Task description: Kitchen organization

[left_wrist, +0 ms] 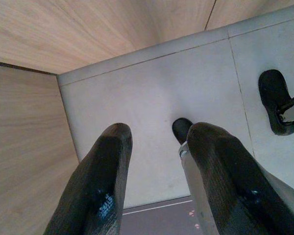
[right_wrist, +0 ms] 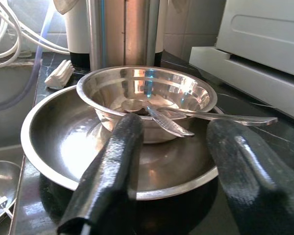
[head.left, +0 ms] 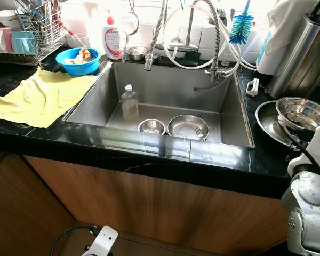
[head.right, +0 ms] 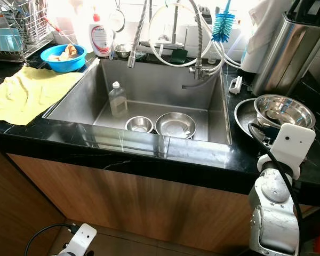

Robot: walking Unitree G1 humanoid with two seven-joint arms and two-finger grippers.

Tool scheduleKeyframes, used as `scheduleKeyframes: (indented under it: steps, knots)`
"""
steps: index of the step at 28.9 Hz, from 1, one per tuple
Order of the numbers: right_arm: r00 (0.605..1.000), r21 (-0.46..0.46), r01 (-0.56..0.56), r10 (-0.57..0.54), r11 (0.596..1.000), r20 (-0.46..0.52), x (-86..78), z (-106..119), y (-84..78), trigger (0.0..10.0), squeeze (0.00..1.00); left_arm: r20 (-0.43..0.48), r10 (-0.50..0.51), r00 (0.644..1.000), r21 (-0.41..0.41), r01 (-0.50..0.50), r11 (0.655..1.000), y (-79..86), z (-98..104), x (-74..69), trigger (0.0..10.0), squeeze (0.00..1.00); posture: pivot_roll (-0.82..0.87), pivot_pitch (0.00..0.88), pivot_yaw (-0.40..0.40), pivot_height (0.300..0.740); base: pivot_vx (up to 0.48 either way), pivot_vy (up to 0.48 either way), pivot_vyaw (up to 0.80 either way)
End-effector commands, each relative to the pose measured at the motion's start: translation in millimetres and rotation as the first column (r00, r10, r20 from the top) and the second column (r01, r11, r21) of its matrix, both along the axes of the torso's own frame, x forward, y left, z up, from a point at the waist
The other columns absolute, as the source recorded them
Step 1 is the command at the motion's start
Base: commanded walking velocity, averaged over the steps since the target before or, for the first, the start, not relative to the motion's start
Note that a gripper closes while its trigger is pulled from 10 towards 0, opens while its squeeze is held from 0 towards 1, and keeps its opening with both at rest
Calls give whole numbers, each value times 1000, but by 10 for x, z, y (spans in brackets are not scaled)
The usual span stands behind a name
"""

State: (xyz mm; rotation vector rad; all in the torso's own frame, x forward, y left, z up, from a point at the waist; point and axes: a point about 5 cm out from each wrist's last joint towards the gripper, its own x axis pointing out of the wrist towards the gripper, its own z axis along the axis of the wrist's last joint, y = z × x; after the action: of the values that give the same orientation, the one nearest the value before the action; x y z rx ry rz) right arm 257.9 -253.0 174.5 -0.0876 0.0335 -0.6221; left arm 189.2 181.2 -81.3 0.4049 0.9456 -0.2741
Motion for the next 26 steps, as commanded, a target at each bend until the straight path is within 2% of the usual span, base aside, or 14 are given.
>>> scheduleKeyframes:
  steps: [1, 26]
  knots:
    - [1000, 8, 15, -15, 1000, -3, -20, -18, -22, 0, 0, -11, -22, 1000, 11, 22, 1000, 12, -7, -17, 10000, 0, -147, 10, -36, 740, 0, 0, 0]
    - [998, 32, -32, 31, 999, 49, 32, 38, 57, 0, 0, -8, -24, 1000, 13, 24, 1000, 10, -6, -13, 10000, 0, -147, 12, -37, 740, 0, 0, 0]
